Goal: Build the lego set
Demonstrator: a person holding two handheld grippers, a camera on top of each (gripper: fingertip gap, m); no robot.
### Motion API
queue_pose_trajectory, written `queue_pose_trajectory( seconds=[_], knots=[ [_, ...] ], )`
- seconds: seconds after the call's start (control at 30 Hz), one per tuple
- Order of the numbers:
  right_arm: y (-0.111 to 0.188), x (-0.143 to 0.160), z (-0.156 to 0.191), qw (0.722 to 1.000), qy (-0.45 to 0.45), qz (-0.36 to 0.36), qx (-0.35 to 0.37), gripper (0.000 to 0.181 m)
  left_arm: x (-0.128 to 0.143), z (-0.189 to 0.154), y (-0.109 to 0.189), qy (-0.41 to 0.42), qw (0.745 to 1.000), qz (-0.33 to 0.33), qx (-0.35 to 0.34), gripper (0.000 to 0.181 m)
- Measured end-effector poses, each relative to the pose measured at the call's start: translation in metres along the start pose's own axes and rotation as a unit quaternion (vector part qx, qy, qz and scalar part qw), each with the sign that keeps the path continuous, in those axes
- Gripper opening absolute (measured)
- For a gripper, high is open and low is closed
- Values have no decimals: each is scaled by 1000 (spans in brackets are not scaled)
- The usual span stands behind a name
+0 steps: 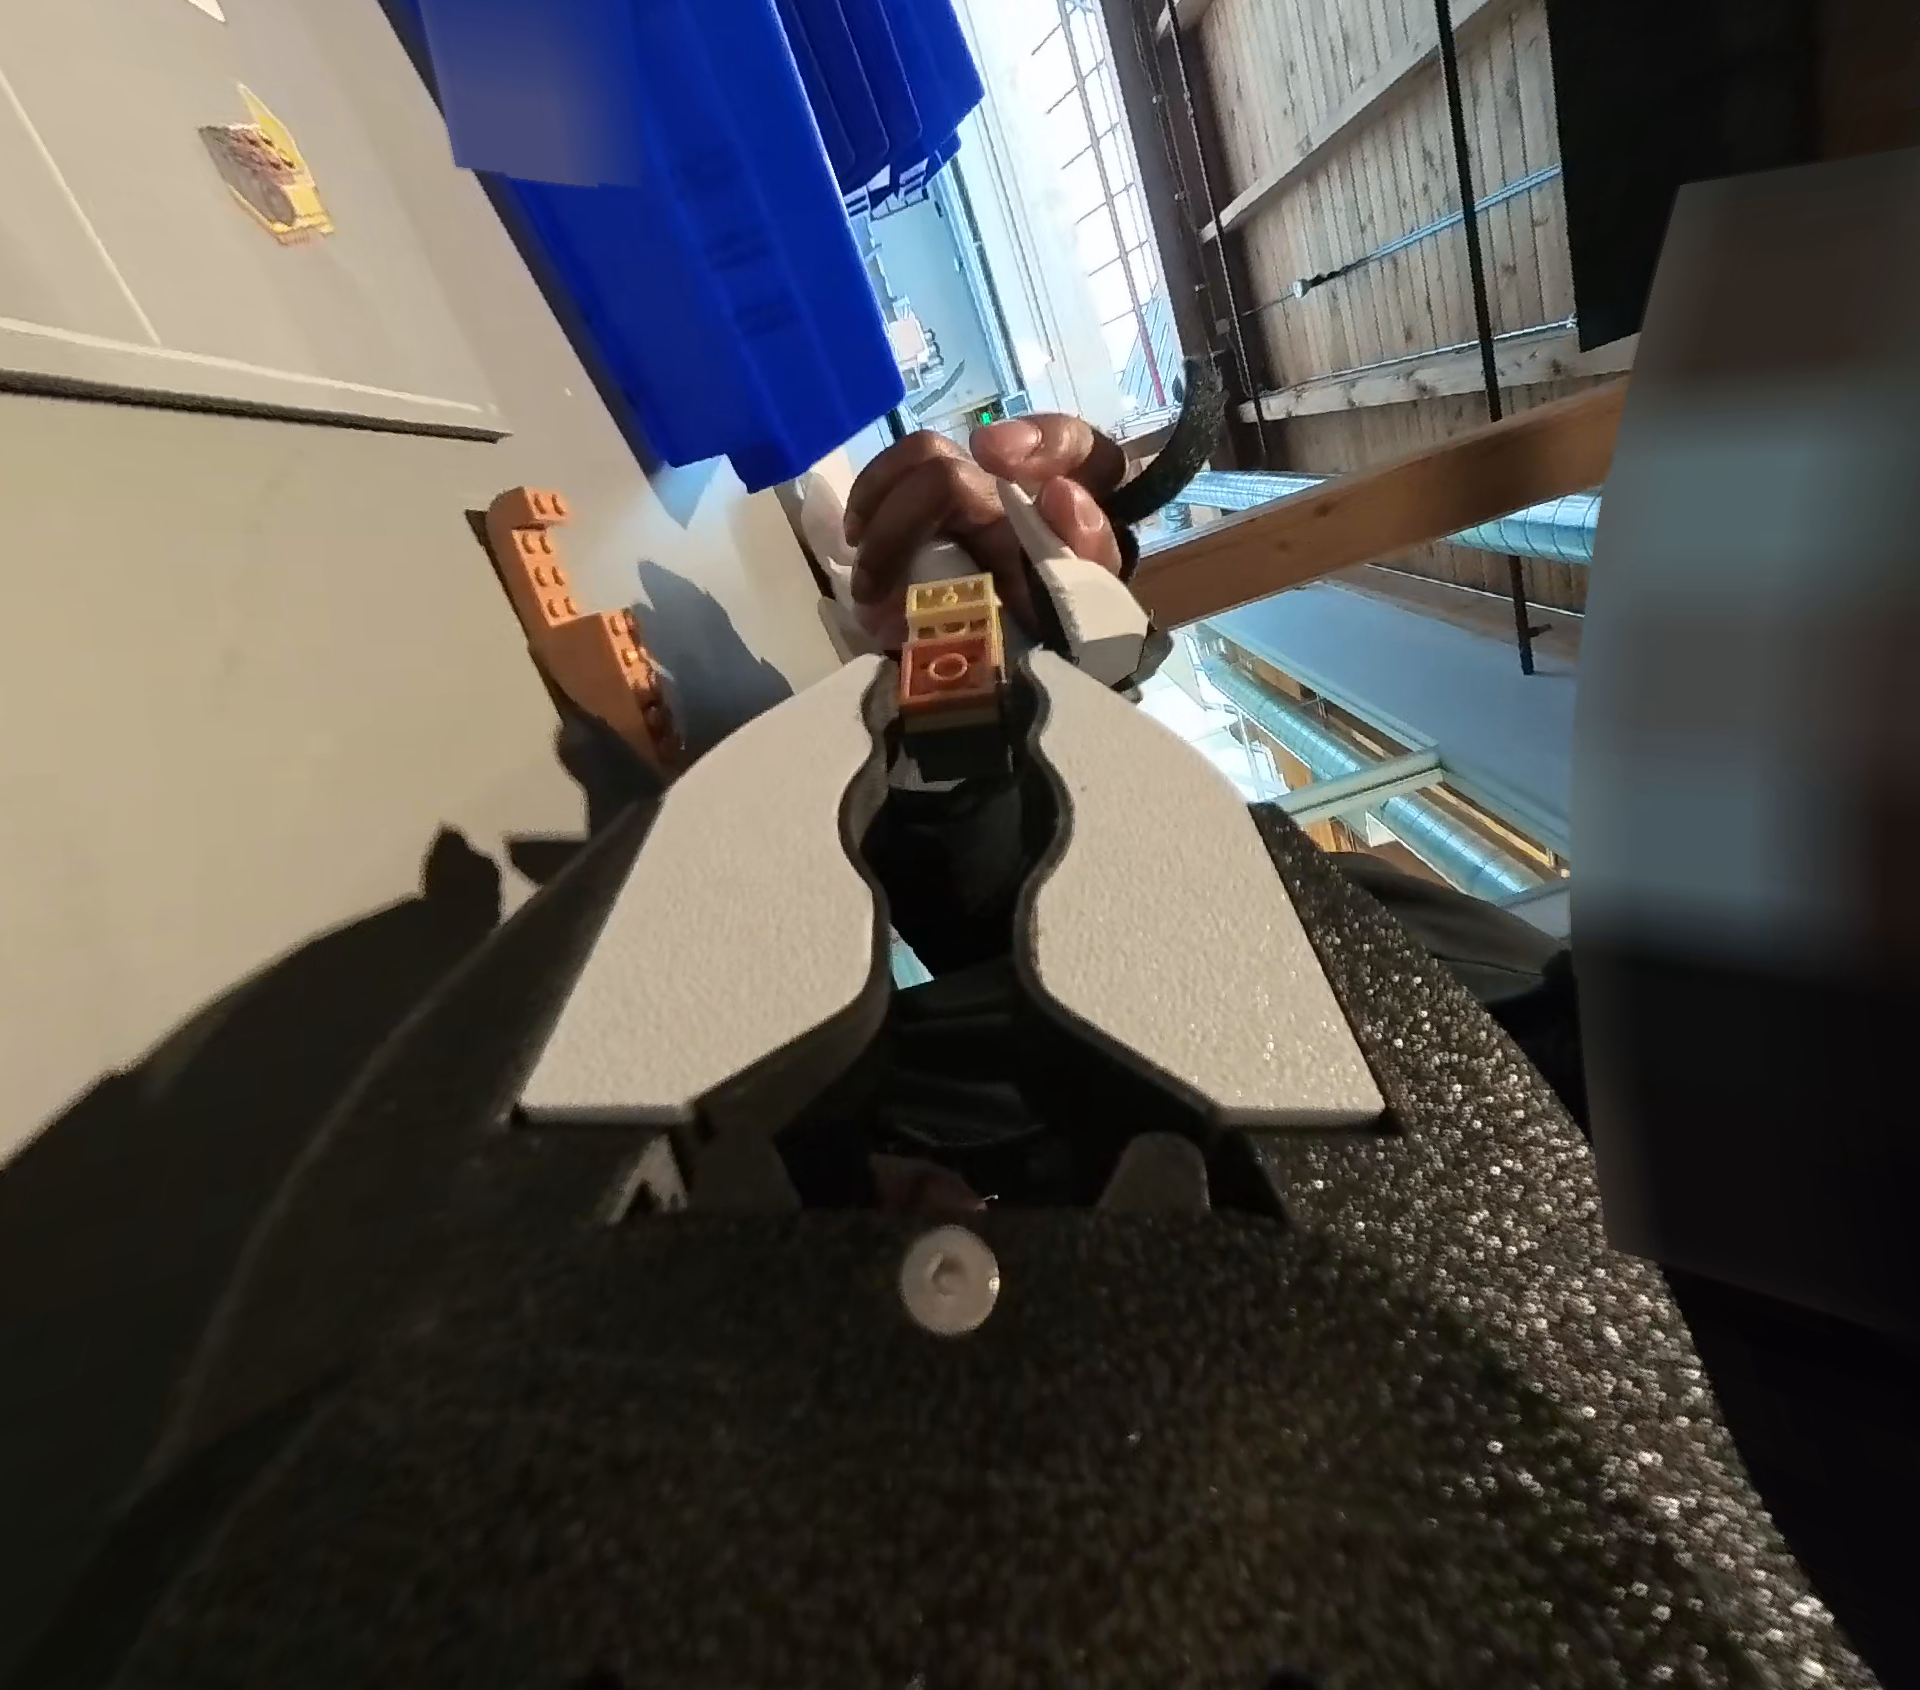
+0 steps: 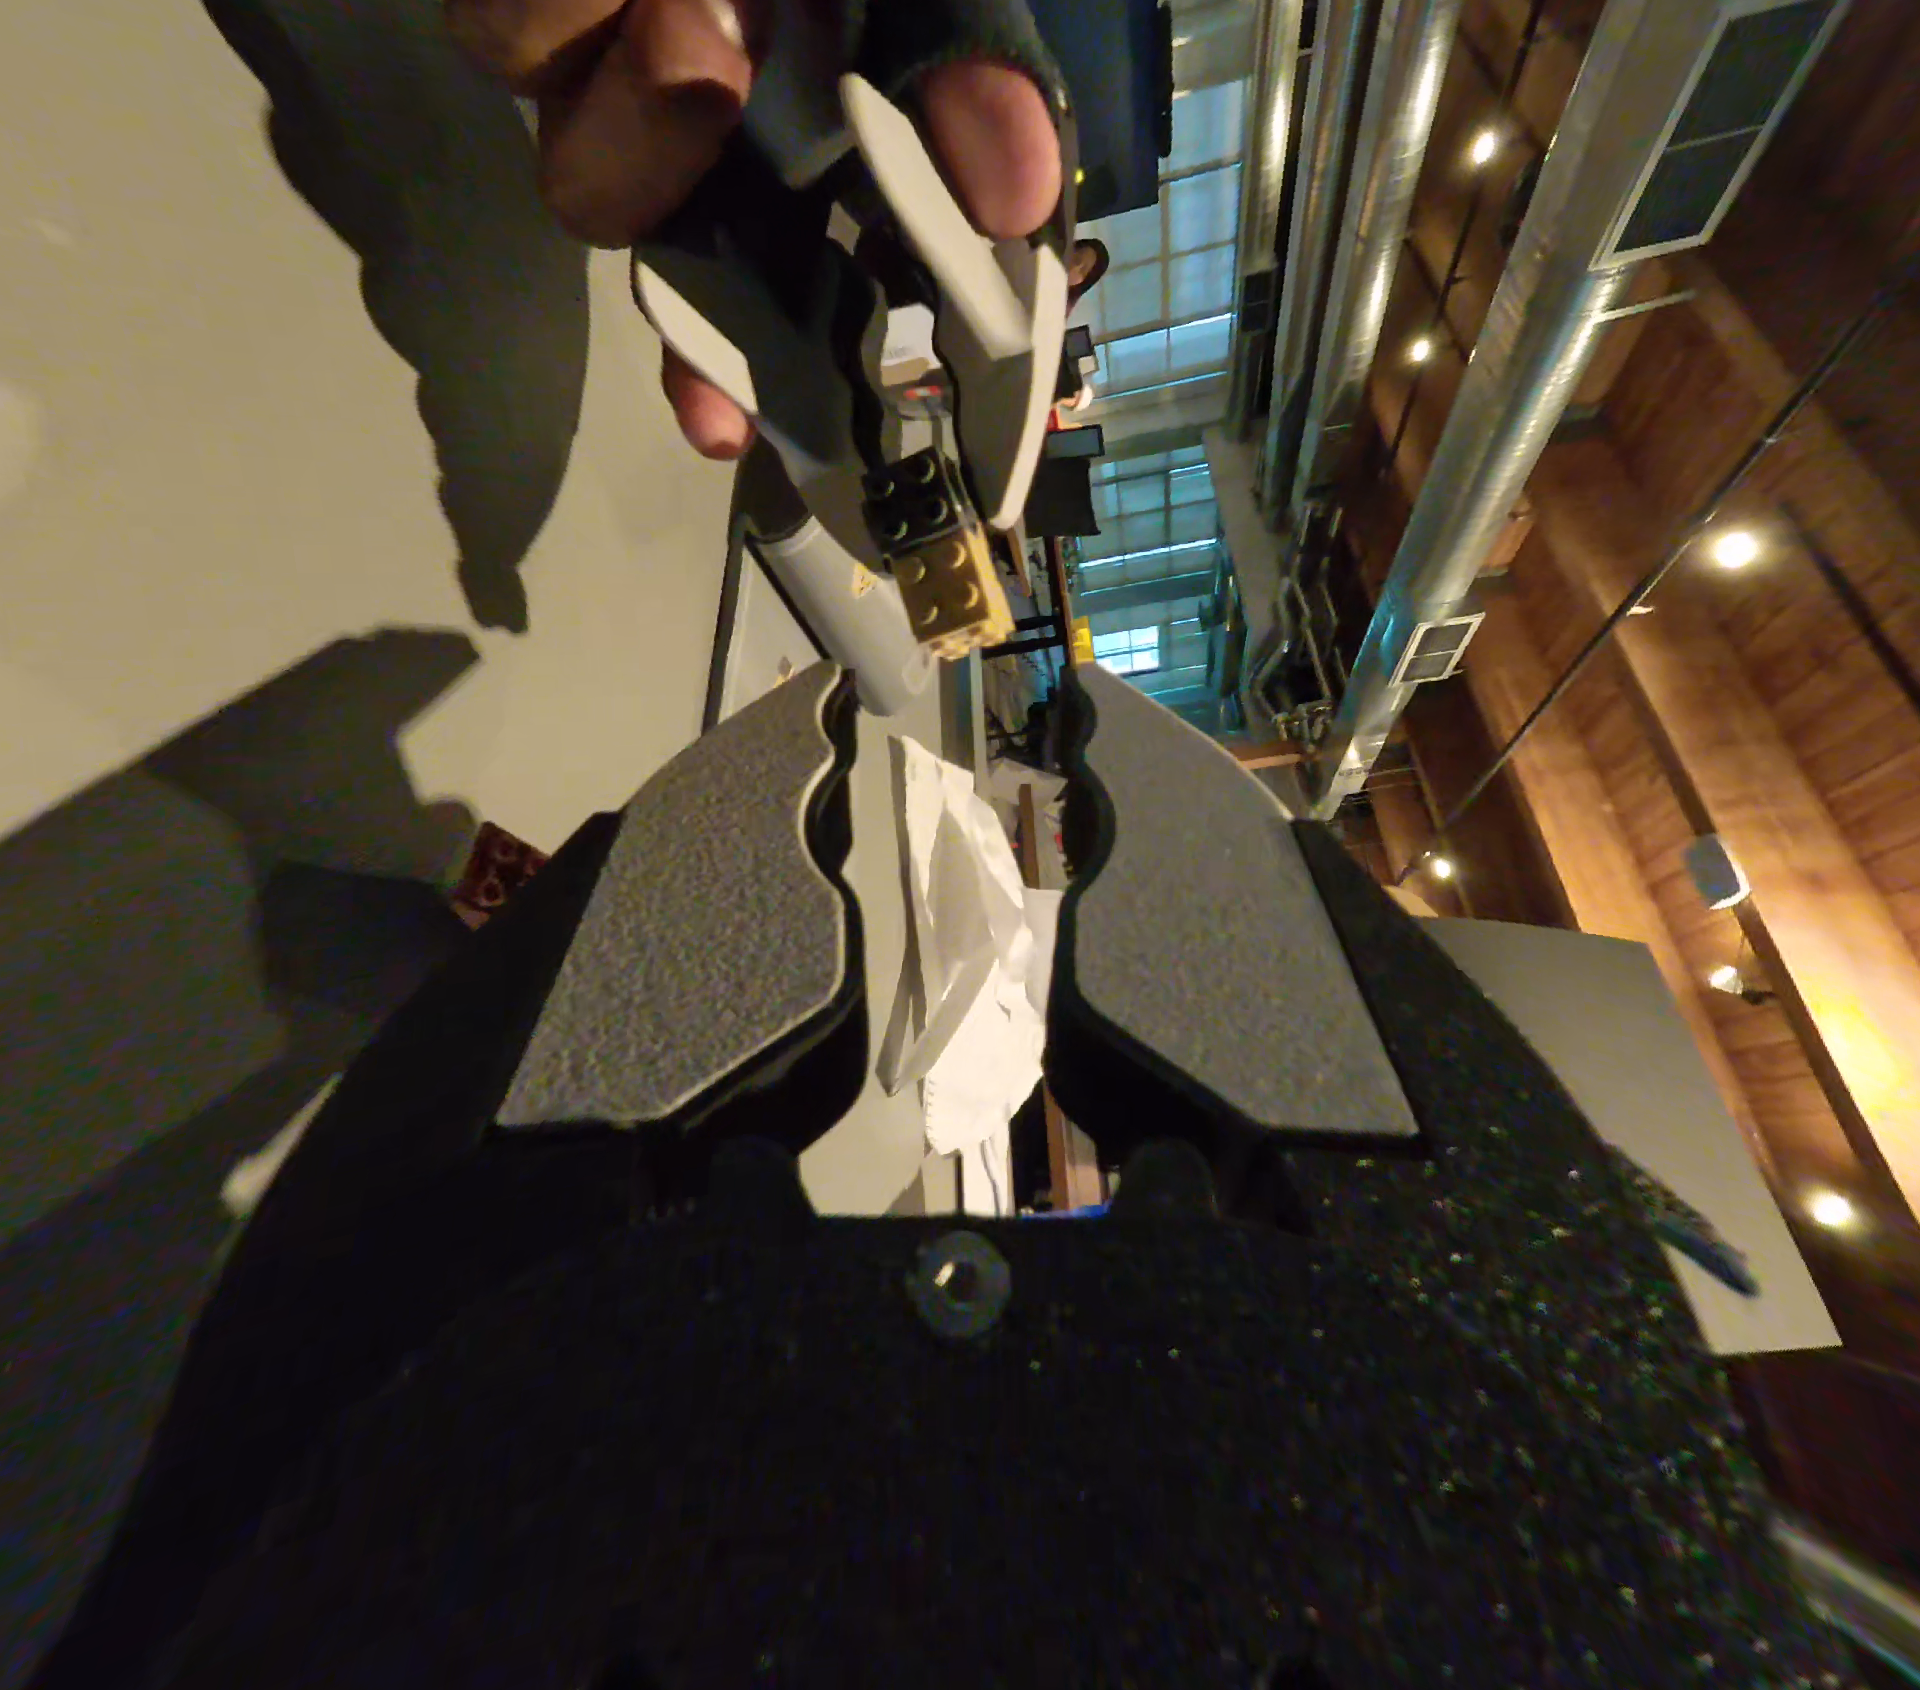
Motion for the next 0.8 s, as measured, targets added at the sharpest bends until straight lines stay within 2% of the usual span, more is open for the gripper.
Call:
queue_pose_trajectory(
  seconds=[0.8],
  knots=[
    [8, 3, 5, 997, 44, -7, 58, 36, 8, 3, -5, 21, 999, -22, 24, 20]
  ],
)
Point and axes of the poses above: each gripper's, where its closed fingertips meet, y back along the fingers, x out of its underside, z = x × y across the jaws, the point moved 9 cm from there along y, back along the fingers, and after that the axes turned 9 degrees about -y, right-handed, at the moved point
